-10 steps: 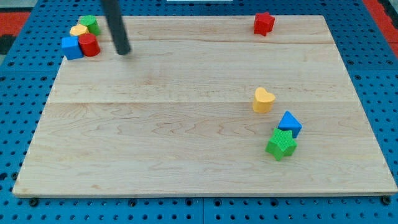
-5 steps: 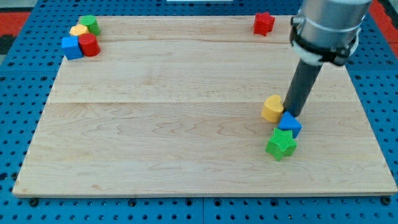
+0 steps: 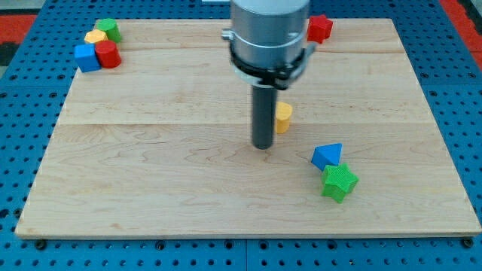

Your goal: Push the yellow heart towards the group of blocks

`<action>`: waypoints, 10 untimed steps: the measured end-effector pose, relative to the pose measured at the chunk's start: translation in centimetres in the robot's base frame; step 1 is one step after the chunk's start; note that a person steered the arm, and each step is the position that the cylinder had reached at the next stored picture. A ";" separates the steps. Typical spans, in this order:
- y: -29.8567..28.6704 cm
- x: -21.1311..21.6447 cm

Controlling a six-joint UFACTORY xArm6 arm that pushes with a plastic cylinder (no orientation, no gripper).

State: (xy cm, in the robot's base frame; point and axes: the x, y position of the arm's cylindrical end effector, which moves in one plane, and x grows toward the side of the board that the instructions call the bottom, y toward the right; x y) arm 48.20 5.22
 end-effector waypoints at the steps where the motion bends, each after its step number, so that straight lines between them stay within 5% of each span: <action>1: 4.7 -2.0; 2: 0.9 -6.2; 4: -4.7 -1.3; 6: -14.9 -10.4; 7: -14.5 -8.1; 8: -8.2 -8.3; 10: -13.0 -11.9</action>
